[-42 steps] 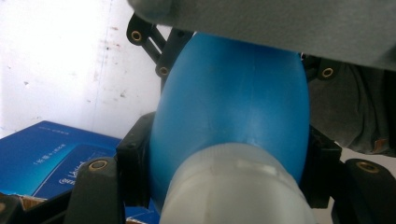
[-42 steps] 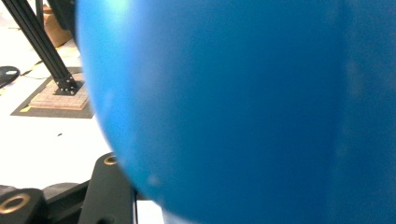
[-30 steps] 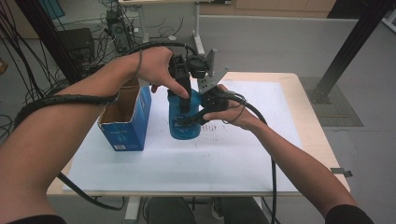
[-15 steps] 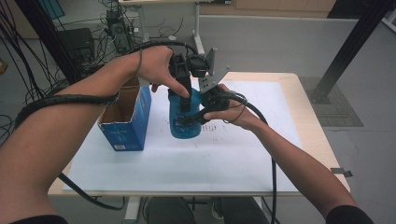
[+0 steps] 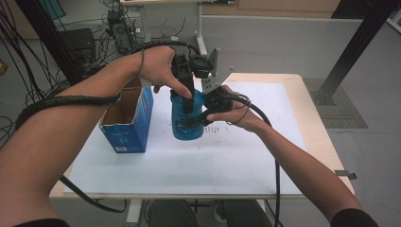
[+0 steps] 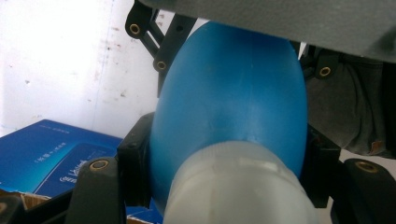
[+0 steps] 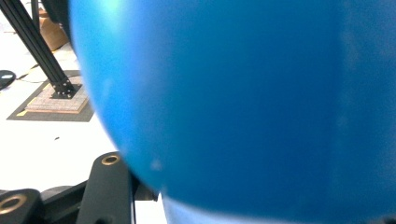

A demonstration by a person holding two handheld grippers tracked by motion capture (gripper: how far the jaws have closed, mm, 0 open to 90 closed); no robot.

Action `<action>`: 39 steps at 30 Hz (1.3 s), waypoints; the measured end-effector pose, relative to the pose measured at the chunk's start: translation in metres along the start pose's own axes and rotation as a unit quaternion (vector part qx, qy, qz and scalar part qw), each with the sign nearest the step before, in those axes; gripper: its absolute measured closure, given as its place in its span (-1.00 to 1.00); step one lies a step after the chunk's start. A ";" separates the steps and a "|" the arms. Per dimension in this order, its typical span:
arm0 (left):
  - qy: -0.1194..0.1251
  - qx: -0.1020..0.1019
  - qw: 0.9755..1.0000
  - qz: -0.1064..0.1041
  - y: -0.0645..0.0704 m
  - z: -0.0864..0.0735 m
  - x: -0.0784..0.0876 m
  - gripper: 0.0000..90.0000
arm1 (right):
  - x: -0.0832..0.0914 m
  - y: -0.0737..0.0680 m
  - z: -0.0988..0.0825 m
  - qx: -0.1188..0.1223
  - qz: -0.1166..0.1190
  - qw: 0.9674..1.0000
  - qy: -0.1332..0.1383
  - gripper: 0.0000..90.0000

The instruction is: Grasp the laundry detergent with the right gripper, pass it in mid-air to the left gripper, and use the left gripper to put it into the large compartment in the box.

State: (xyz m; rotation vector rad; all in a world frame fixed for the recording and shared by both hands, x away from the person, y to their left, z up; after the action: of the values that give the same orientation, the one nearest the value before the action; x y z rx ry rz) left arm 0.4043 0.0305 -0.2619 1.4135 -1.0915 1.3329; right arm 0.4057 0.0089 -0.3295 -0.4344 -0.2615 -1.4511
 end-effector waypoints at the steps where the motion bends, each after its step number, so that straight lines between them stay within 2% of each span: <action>1: 0.000 0.000 1.000 0.001 0.000 0.000 0.000 -0.19 | 0.000 0.000 0.000 0.000 0.000 1.000 -0.001 -0.06; 15: 0.007 0.004 1.000 -0.003 -0.001 0.000 0.001 -0.19 | 0.000 0.002 -0.001 -0.005 -0.007 1.000 0.001 -0.15; 19: 0.009 0.007 1.000 -0.003 -0.001 0.000 0.004 -0.19 | 0.000 0.004 -0.004 -0.008 -0.013 1.000 -0.005 -0.38; 21: 0.008 0.011 1.000 -0.002 -0.002 -0.001 0.004 -0.19 | 0.001 0.005 -0.006 -0.024 -0.014 1.000 -0.008 -0.56; 23: 0.003 0.012 1.000 0.001 -0.003 -0.001 0.003 -0.19 | 0.002 0.005 -0.007 -0.028 -0.016 0.999 -0.010 -0.60; 28: -0.002 0.017 1.000 0.003 -0.003 -0.002 0.002 -0.19 | 0.009 0.007 -0.011 -0.032 -0.038 0.999 -0.019 -0.71; 31: -0.001 0.021 1.000 0.005 -0.003 -0.001 0.005 -0.19 | 0.019 0.011 -0.013 -0.050 -0.056 0.997 -0.021 -0.81; 39: 0.002 0.035 0.999 0.017 -0.004 0.002 0.014 -0.19 | 0.042 0.012 -0.021 -0.067 -0.085 0.993 -0.037 -0.86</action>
State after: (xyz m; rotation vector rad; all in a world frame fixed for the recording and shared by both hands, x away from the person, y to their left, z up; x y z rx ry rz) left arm 0.4097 0.0287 -0.2481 1.4478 -1.0794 1.4116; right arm 0.4199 -0.0367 -0.3317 -0.5883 -0.2662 -1.6274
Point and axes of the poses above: each handheld gripper's, and its own axes: x roughly backward along the jaws, z roughly out of its top, y roughly to its right, the point moved 10 cm from there along -x, roughly forward along the jaws, and after that the axes turned 4 degrees about -x, right-handed, at the moved point
